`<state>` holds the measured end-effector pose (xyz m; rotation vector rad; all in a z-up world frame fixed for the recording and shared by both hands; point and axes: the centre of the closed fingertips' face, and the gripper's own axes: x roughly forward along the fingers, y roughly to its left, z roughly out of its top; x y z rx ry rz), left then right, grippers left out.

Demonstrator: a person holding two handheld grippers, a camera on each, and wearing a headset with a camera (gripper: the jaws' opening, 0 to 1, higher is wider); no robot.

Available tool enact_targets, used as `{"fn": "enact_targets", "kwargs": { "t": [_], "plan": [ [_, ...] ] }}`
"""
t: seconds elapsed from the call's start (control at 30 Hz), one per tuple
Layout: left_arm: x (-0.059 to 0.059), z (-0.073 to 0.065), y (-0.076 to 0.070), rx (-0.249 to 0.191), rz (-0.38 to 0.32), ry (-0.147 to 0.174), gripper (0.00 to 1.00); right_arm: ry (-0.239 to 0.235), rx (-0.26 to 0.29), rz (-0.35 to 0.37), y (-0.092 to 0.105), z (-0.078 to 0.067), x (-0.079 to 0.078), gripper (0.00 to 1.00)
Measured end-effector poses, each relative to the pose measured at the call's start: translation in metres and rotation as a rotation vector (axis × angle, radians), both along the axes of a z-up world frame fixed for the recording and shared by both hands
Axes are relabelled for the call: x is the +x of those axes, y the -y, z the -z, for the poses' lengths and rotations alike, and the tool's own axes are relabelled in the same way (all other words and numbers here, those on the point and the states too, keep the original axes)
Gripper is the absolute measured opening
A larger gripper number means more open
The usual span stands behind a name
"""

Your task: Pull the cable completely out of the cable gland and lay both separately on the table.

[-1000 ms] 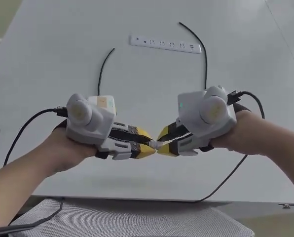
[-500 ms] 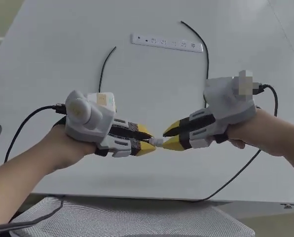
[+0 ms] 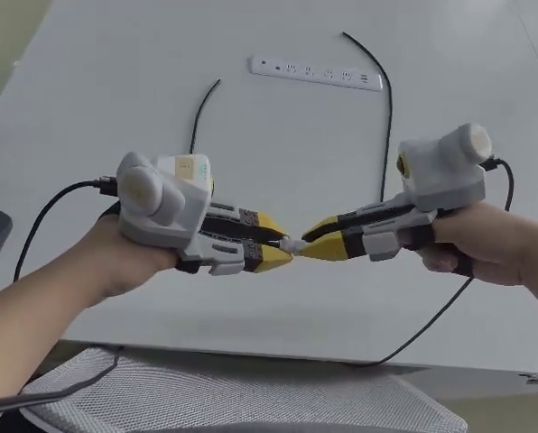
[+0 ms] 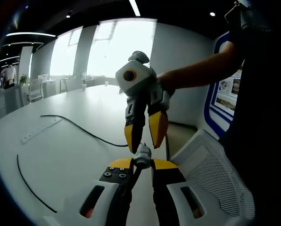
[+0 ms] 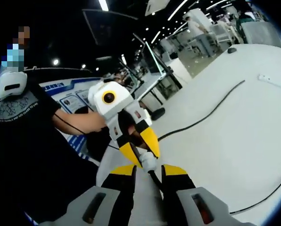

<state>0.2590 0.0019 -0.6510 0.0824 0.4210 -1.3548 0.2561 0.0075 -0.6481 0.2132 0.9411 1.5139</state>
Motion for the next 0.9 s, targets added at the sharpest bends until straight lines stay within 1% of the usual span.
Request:
{"fn": "enact_targets", "kwargs": {
  "t": [0.13,0.2,0.27,0.33,0.4,0.47,0.53,0.6,0.7,0.8,0.83,0.87,0.9],
  "plan": [
    [-0.0001,-0.0021,0.0014,-0.001,-0.002,0.000,0.15,0.007,0.004,-0.020,-0.0032,0.0025,-0.0016,0.13],
    [-0.0004,-0.0014,0.0019,0.005,-0.005,-0.003,0.15,0.007,0.008,-0.025,-0.0038,0.0026,-0.0028,0.12],
    [-0.0014,-0.0009,0.0021,0.010,-0.003,-0.002,0.15,0.010,0.016,-0.041,-0.0055,0.0014,-0.0072,0.09],
    [-0.0017,0.0002,0.0021,0.014,-0.006,-0.006,0.15,0.040,0.013,-0.050,-0.0056,0.0027,-0.0077,0.09],
    [-0.0019,0.0006,0.0022,0.011,-0.010,-0.013,0.15,0.046,0.010,-0.051,-0.0052,0.0025,-0.0081,0.08],
    [-0.0016,0.0007,0.0025,0.006,-0.016,-0.019,0.15,0.083,0.002,-0.060,-0.0043,0.0025,-0.0080,0.08],
    [-0.0025,0.0010,0.0031,0.002,-0.016,-0.032,0.15,0.105,-0.008,-0.071,-0.0039,0.0026,-0.0096,0.08],
    [-0.0030,0.0014,0.0034,0.003,-0.015,-0.034,0.15,0.134,-0.016,-0.080,-0.0036,0.0034,-0.0102,0.08],
    [-0.0035,0.0022,0.0031,0.001,-0.017,-0.050,0.15,0.179,-0.028,-0.089,-0.0040,0.0040,-0.0103,0.07],
    [-0.0029,0.0024,0.0012,-0.003,-0.022,-0.062,0.15,0.251,-0.044,-0.098,-0.0057,0.0040,-0.0098,0.07],
    [-0.0029,0.0023,0.0007,-0.005,-0.024,-0.069,0.15,0.258,-0.047,-0.097,-0.0061,0.0036,-0.0104,0.07],
    [-0.0031,0.0019,0.0003,-0.007,-0.026,-0.073,0.15,0.290,-0.053,-0.099,-0.0066,0.0032,-0.0096,0.07],
    [-0.0031,0.0016,0.0000,-0.009,-0.027,-0.075,0.15,0.311,-0.056,-0.100,-0.0066,0.0030,-0.0092,0.07]
  ]
}}
